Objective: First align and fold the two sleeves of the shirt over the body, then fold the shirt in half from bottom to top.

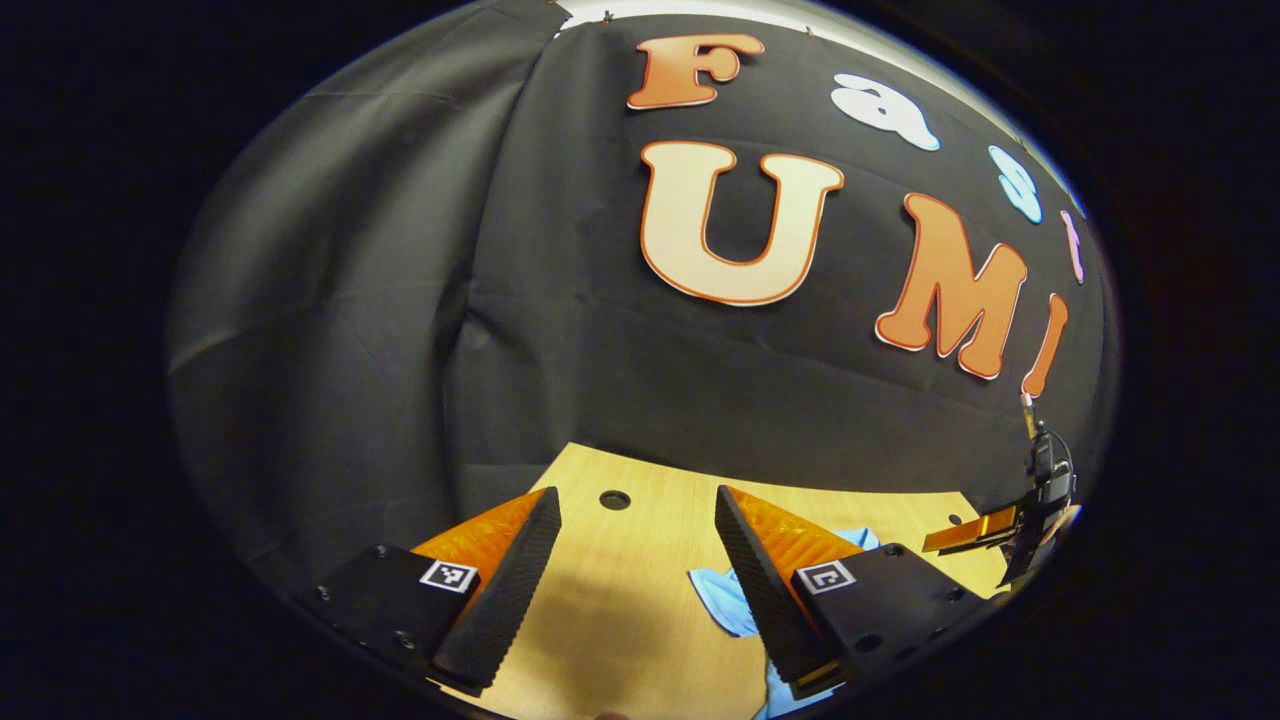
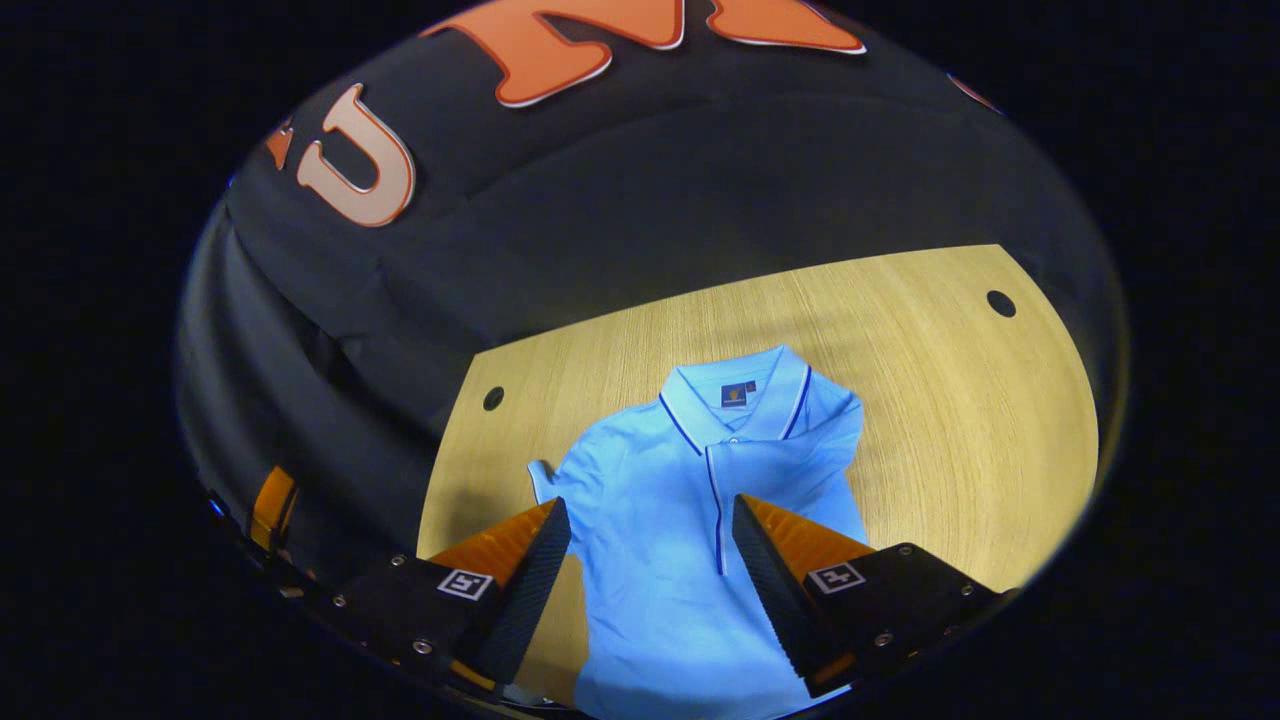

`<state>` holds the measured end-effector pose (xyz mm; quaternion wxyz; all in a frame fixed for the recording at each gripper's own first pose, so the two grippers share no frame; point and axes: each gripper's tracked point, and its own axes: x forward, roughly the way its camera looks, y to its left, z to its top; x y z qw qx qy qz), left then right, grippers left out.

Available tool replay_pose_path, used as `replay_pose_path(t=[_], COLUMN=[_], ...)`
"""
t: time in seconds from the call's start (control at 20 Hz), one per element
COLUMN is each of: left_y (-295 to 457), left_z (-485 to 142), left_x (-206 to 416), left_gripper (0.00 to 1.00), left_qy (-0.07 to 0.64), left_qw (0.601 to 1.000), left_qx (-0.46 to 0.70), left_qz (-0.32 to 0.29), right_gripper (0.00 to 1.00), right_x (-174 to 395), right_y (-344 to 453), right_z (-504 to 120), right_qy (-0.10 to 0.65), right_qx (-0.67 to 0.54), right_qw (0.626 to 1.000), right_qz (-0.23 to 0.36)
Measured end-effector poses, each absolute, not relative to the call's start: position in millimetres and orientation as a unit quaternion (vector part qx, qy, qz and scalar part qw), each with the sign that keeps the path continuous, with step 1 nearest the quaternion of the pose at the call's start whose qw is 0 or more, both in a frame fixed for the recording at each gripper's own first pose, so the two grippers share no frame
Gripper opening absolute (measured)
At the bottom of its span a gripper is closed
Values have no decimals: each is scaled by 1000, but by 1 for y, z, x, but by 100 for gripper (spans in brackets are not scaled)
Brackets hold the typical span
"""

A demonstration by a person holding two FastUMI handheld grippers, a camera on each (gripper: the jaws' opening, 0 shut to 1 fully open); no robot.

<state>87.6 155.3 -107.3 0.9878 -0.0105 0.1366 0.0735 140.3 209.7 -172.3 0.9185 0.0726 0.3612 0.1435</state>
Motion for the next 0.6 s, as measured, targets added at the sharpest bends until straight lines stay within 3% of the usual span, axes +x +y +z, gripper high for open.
replay_pose_path(t=[0.6], left_y=[63], left_z=[-214], left_x=[158], left_gripper=[100], left_qy=[329], left_qw=[940], left_qx=[-88], left_qz=[38], right_gripper=[99], right_x=[113], right_y=[99], right_z=[-161], right_qy=[351], right_qx=[165], right_qw=[917], right_qz=[95])
